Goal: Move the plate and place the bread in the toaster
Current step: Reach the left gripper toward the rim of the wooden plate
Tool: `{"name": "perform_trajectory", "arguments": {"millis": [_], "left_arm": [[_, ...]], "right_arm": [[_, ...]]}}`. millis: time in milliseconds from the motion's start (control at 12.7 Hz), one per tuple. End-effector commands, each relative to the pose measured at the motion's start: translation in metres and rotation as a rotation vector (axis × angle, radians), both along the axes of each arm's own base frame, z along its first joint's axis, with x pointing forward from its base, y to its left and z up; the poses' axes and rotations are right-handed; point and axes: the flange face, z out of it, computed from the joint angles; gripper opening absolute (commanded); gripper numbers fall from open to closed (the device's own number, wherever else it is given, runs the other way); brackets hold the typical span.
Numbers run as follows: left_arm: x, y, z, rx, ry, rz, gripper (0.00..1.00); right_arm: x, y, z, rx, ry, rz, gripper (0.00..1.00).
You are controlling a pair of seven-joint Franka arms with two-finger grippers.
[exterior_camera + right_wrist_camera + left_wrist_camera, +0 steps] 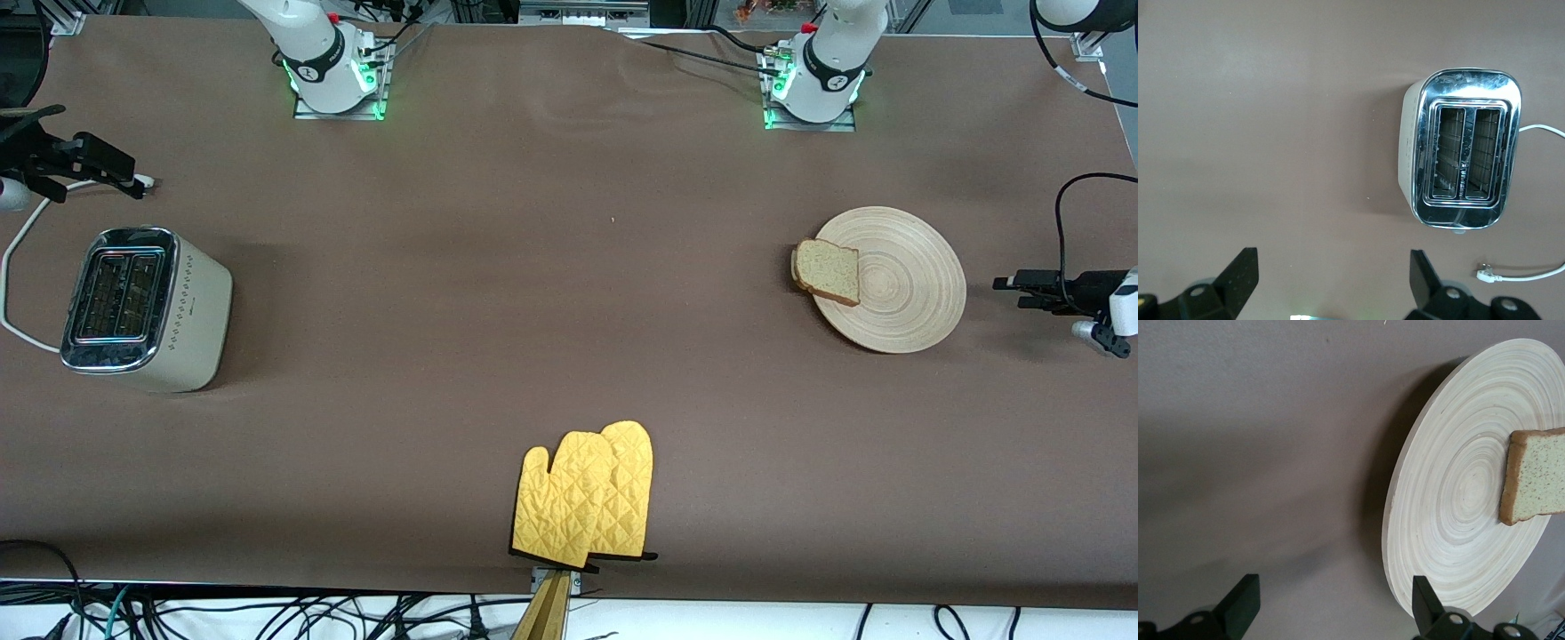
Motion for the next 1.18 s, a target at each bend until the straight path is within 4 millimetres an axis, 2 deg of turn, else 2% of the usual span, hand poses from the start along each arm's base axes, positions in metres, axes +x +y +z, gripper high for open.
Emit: {"name": "perform_trajectory", "arguments": {"millis": [0,236,315,551,787,945,1102], "left_arm": [[-0.002,0.007,-0.005,-0.074,-0.023,0.000,1.00],[-0.011,0.002,-0.037,-0.166,-0.038,-0.022,1.00],[-0.015,0.002,-0.040,-0.186,-0.032,-0.015,1.00],[-0.021,-0.011,-0.038,-0.274,0.021,-0.021,1.00],[-0.024,-0.016,-0.038,-0.305,0.039,-0.022,1.00],[-0.025,-0.020,-0.044,-0.324,0.040,-0.014,1.00],[-0.026,-0.026,-0.050,-0.358,0.055,-0.011,0.94]], "right_arm": [[0.002,0.002,0.005,0.000,0.004,0.000,1.00],[0.001,0.001,0.005,0.000,0.006,0.000,1.00],[0.000,0.002,0.004,0.000,0.015,-0.003,1.00],[0.000,0.002,0.004,0.000,0.016,-0.002,1.00],[0.000,0.007,0.004,-0.002,0.016,0.006,1.00],[0.000,0.008,0.006,-0.002,0.013,0.007,1.00],[0.001,0.009,0.006,0.000,0.013,0.011,1.00]]}}
